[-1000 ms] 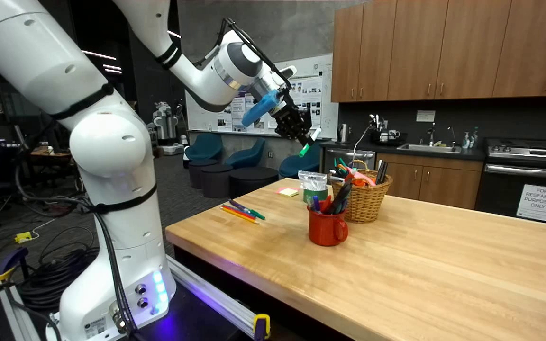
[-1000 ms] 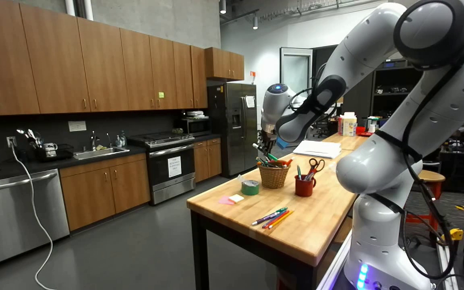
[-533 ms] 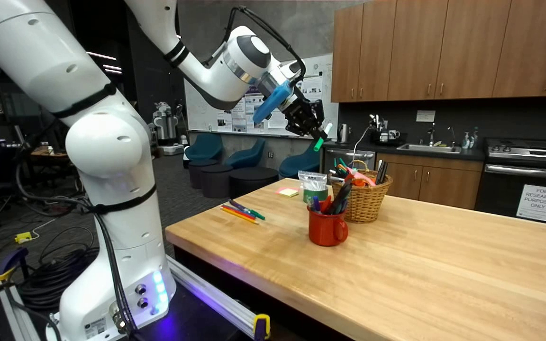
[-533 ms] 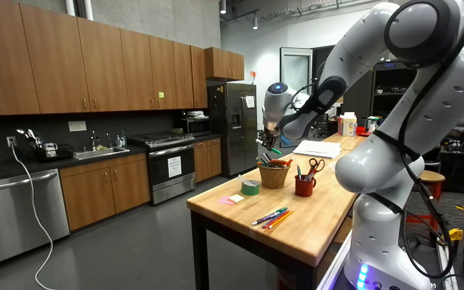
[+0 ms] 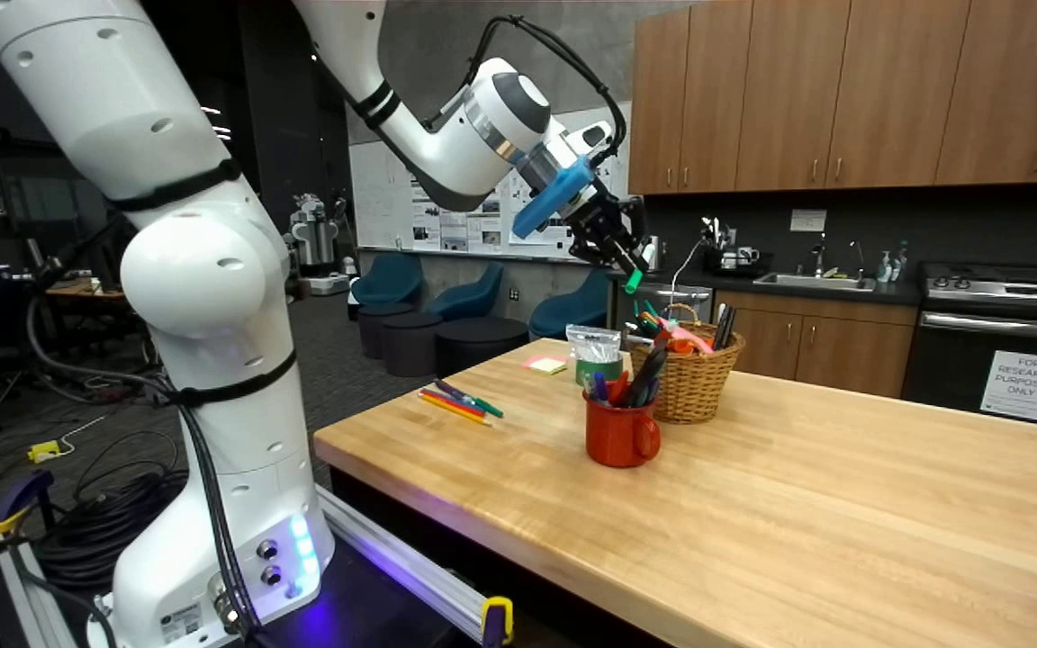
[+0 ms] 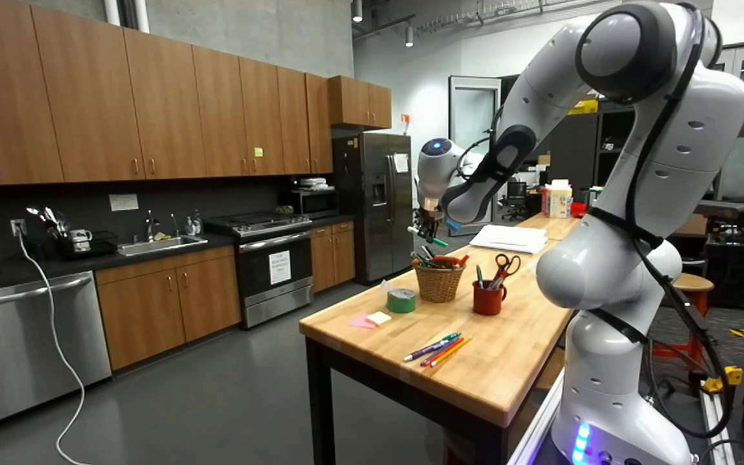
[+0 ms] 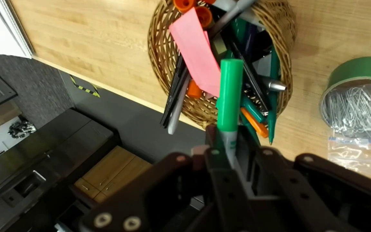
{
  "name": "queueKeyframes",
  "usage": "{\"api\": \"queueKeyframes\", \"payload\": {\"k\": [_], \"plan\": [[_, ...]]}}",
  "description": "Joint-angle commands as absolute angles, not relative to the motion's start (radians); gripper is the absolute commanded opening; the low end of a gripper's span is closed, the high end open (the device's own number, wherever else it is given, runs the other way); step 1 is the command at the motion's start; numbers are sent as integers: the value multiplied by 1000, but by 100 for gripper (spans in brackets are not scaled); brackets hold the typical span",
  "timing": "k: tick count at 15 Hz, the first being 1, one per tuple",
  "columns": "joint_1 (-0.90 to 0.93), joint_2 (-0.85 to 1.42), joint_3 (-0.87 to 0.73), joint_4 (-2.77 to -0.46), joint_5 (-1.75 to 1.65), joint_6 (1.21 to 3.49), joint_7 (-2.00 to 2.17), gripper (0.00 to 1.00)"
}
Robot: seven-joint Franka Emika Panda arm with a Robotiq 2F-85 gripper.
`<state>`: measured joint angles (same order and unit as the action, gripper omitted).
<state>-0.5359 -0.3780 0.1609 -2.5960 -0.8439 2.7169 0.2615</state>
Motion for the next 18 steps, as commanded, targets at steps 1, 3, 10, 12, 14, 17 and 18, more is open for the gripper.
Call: {"api": "queueKeyframes", "payload": {"k": [1, 3, 10, 12, 14, 17, 18], "plan": [[-560, -262, 172, -2507, -894, 2725, 261, 4], [-565, -216, 177, -2470, -918, 2714, 271, 4], [-572, -70, 157, -2381, -1000, 2748, 264, 4], [-576, -41, 149, -2368, -1009, 2760, 262, 4], [-579, -21, 139, -2358, -1018, 2773, 262, 4], [-585, -11, 125, -2355, -1017, 2796, 267, 4], [-586, -10, 120, -2358, -1015, 2807, 270, 4]]}}
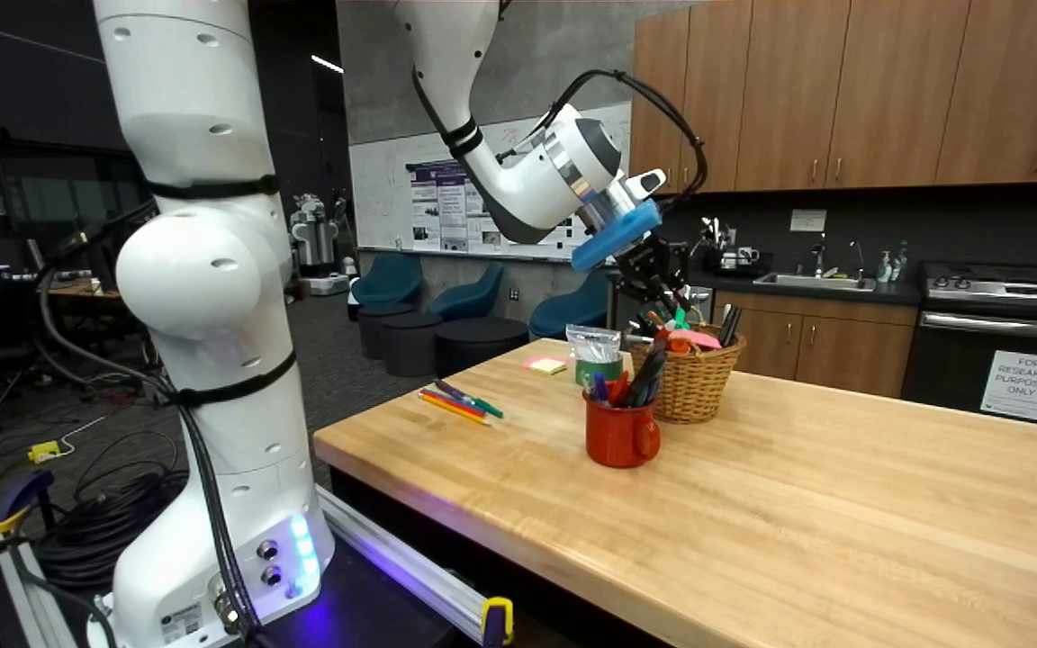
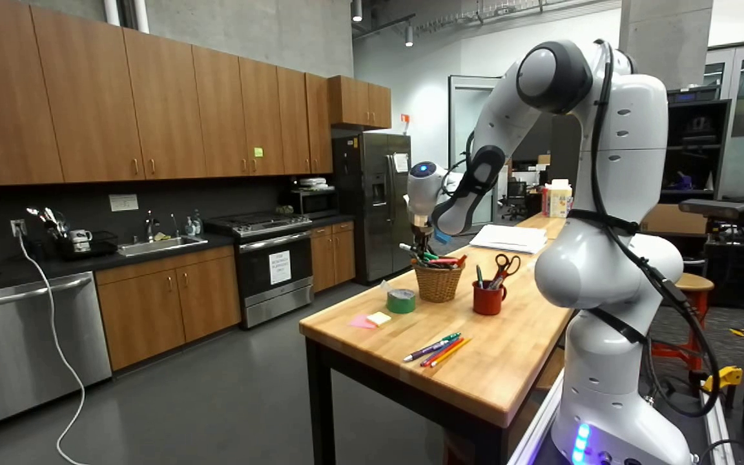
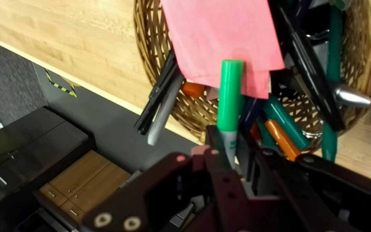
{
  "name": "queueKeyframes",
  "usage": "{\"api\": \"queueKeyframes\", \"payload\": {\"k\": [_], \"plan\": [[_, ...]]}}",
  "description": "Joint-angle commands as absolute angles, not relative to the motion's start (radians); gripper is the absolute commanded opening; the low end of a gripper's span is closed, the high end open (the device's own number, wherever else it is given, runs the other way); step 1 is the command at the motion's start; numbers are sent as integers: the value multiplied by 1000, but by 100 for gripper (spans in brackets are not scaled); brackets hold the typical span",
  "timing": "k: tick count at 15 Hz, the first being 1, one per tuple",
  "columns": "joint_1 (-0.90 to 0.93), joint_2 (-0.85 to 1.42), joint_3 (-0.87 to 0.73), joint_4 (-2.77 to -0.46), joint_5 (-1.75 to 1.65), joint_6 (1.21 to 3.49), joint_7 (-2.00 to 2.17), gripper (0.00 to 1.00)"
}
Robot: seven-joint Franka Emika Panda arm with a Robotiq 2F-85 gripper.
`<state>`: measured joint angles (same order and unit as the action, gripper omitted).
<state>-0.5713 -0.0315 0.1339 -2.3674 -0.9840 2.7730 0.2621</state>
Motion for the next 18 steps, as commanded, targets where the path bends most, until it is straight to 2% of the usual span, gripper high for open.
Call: {"api": "queueKeyframes", "payload": {"k": [1, 18], "plan": [[-588, -11, 116, -2360, -1017, 2815, 272, 4], [-586, -2, 91, -2342, -1043, 2948, 297, 4]]}}
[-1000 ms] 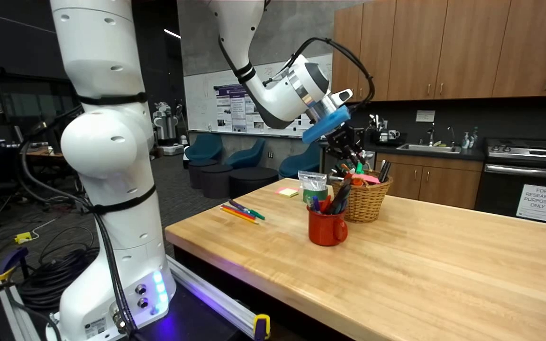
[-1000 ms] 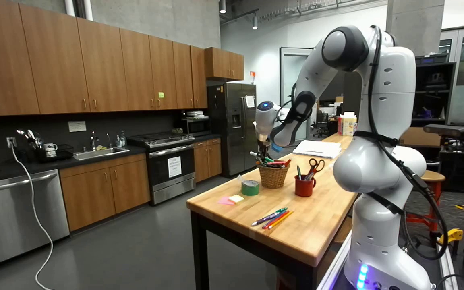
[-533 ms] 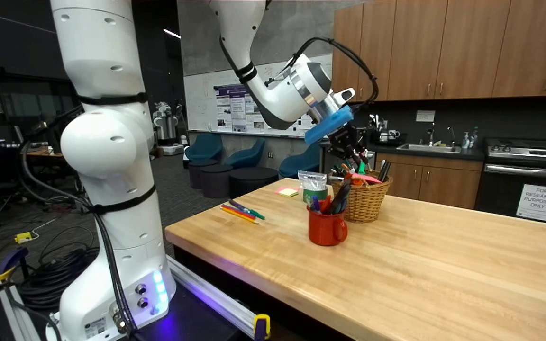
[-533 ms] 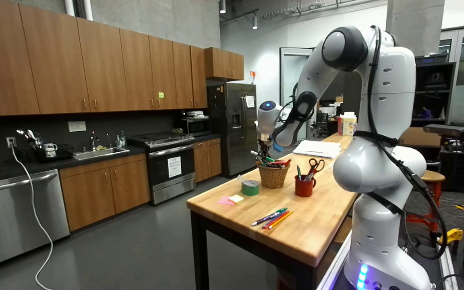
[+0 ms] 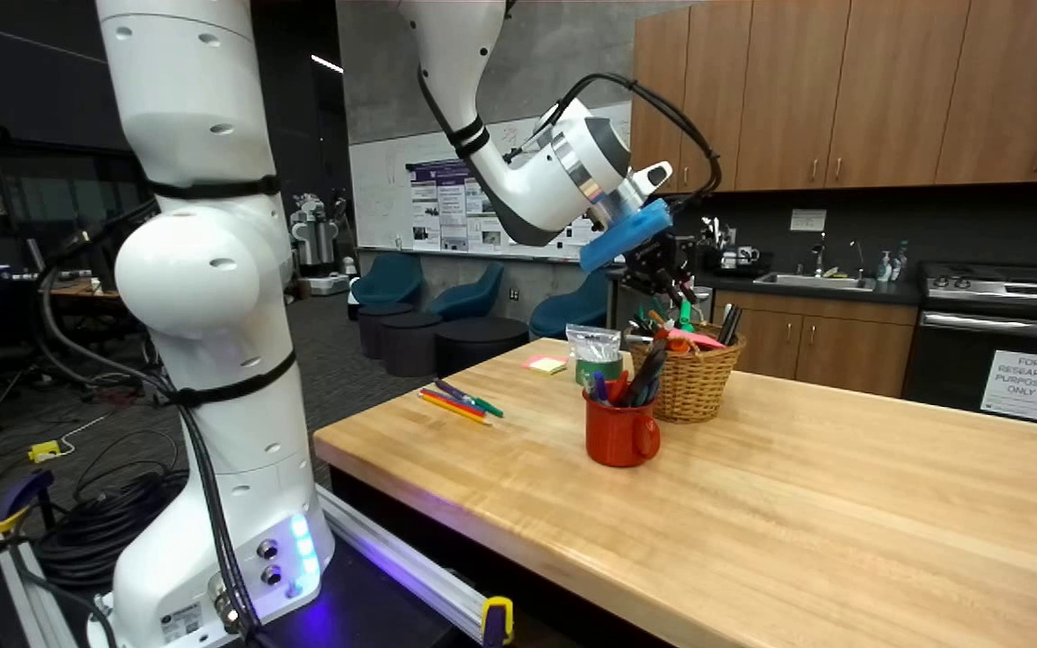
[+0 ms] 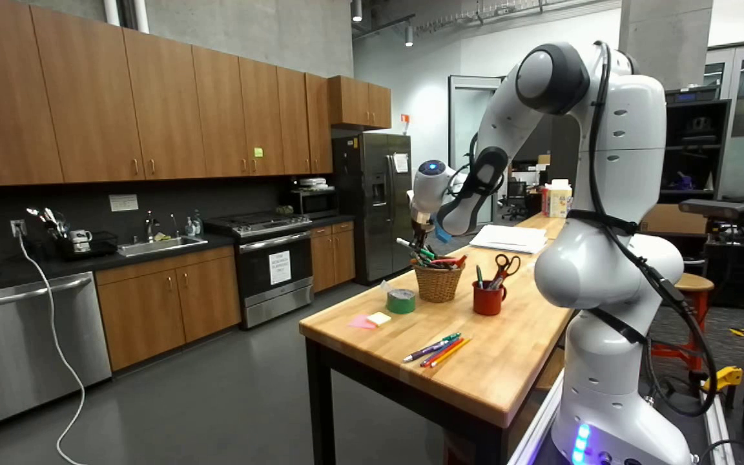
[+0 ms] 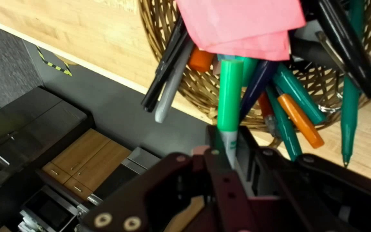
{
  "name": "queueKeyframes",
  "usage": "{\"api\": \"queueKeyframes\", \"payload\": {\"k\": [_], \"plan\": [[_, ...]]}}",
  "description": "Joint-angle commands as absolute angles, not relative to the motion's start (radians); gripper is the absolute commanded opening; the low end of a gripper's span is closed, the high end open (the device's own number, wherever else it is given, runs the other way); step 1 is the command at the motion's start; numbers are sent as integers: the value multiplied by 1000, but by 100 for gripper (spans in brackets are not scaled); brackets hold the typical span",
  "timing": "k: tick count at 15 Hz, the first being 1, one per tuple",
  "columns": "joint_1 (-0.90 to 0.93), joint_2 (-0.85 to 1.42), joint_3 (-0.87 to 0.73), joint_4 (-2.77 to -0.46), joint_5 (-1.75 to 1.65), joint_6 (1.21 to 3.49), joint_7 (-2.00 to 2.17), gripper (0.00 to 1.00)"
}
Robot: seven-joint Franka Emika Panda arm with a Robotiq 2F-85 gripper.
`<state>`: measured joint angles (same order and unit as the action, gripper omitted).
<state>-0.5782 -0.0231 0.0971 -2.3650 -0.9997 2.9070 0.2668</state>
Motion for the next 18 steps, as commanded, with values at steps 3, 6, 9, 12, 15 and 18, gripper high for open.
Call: {"api": "queueKeyframes", "payload": {"k": [3, 6, 9, 12, 15, 18], "plan": [[-592, 10, 82, -2338, -1048, 2980, 303, 4], [-596, 25, 64, -2342, -1050, 3049, 310, 4], [-599, 44, 47, -2342, -1063, 3110, 314, 4], [-603, 51, 29, -2342, -1073, 3158, 323, 4], [-601, 47, 10, -2346, -1076, 3193, 333, 4], [-600, 48, -7, -2348, -1079, 3214, 351, 4]]}}
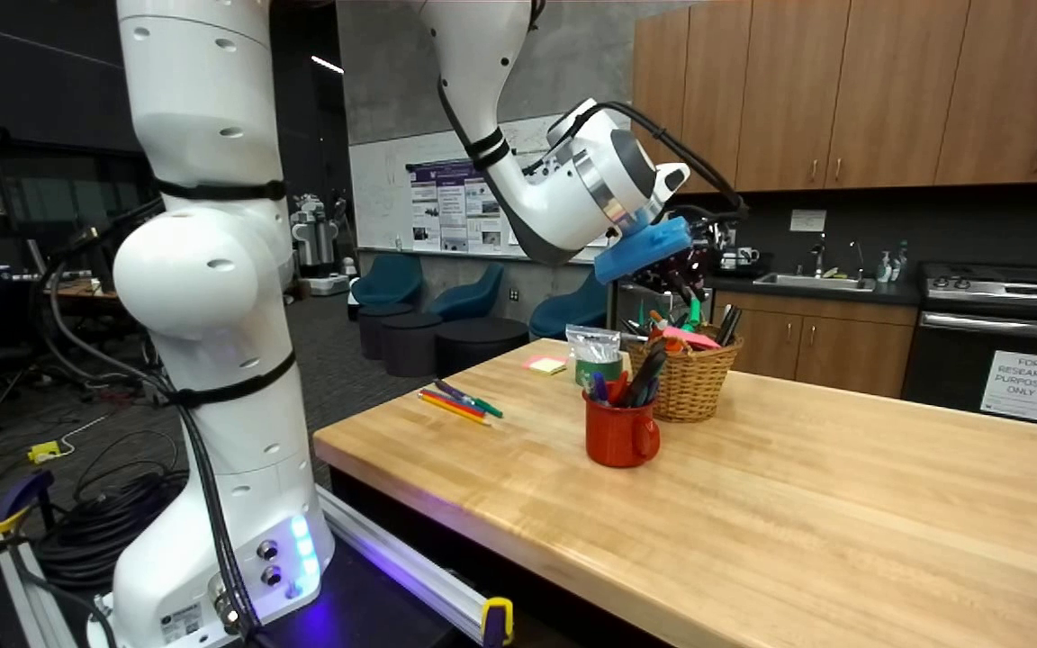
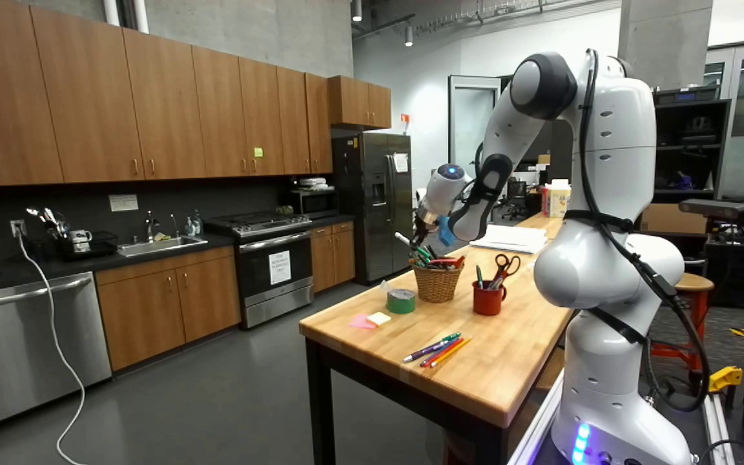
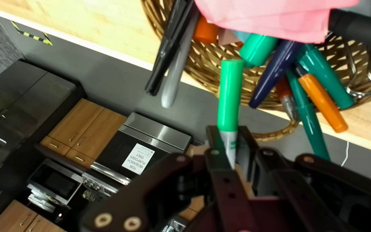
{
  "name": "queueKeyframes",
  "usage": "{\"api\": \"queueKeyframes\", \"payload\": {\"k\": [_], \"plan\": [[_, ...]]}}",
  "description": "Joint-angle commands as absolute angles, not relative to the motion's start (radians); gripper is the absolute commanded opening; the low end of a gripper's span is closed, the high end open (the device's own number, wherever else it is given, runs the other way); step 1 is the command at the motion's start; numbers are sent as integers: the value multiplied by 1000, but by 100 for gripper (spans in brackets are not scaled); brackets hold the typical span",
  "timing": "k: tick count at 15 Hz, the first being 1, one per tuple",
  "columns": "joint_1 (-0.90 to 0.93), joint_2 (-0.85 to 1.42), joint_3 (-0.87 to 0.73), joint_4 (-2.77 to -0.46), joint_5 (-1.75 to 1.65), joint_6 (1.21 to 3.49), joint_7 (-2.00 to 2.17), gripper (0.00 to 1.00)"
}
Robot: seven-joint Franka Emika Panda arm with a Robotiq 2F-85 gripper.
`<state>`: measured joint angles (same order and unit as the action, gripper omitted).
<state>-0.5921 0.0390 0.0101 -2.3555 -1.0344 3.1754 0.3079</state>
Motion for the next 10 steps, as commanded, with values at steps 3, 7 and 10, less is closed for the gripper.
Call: {"api": "queueKeyframes", "payload": {"k": [3, 7, 10], "plan": [[-598, 61, -22, -2347, -1079, 3231, 369, 4], [-592, 96, -41, -2343, -1072, 3284, 385, 4], [-584, 125, -58, -2334, -1049, 3361, 379, 4]]}}
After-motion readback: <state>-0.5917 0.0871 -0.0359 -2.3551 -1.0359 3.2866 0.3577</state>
